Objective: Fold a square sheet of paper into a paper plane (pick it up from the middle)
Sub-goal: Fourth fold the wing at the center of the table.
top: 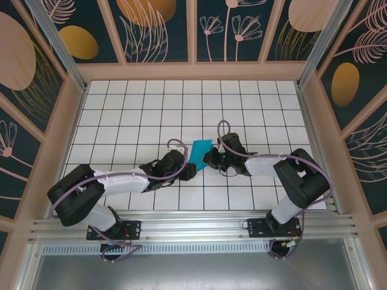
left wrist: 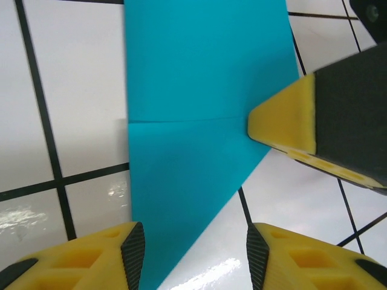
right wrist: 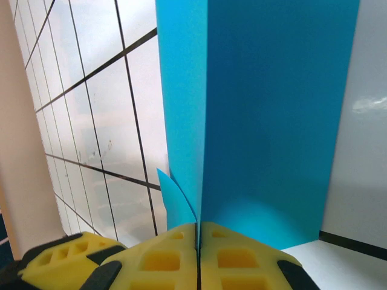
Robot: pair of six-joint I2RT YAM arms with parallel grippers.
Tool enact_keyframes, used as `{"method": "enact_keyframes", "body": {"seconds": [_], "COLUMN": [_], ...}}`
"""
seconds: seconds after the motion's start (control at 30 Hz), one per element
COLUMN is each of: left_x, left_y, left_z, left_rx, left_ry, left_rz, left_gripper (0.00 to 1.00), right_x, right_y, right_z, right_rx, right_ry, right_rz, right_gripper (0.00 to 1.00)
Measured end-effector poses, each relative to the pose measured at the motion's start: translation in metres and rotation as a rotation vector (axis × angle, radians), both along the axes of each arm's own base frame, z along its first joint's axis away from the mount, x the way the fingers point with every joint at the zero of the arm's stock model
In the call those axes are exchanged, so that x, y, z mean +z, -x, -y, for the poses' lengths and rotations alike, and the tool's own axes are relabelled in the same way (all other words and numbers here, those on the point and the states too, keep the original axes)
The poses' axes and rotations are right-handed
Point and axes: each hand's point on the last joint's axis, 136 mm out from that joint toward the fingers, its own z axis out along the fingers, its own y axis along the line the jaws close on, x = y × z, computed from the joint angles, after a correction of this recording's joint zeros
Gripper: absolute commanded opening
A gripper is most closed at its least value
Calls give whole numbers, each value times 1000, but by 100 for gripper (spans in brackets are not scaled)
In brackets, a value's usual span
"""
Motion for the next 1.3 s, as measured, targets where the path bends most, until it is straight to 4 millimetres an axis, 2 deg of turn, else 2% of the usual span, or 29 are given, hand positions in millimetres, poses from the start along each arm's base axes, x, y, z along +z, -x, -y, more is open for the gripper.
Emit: {"method": "enact_keyframes", "body": {"seconds": [0.37, 0.7, 1.0, 1.3], "left_x": [-17, -21, -33, -32], "left_y": [-2, -9, -3, -10], "left_z": [26, 14, 14, 9], "left_rx": [-97, -49, -75, -44], "left_ry": [-141, -224, -278, -307], "left_rz": [50, 95, 99, 125], "left_gripper": [48, 47, 48, 36], "right_x": [-2, -2, 4, 5], "right_y": [-2, -1, -5, -6], "right_z": [2, 3, 0, -1], "right_rx": [-34, -38, -40, -40], "right_ry": [5, 9, 2, 0], "right_rz": [-17, -24, -21, -18], "right_gripper": [8, 8, 8, 8]}}
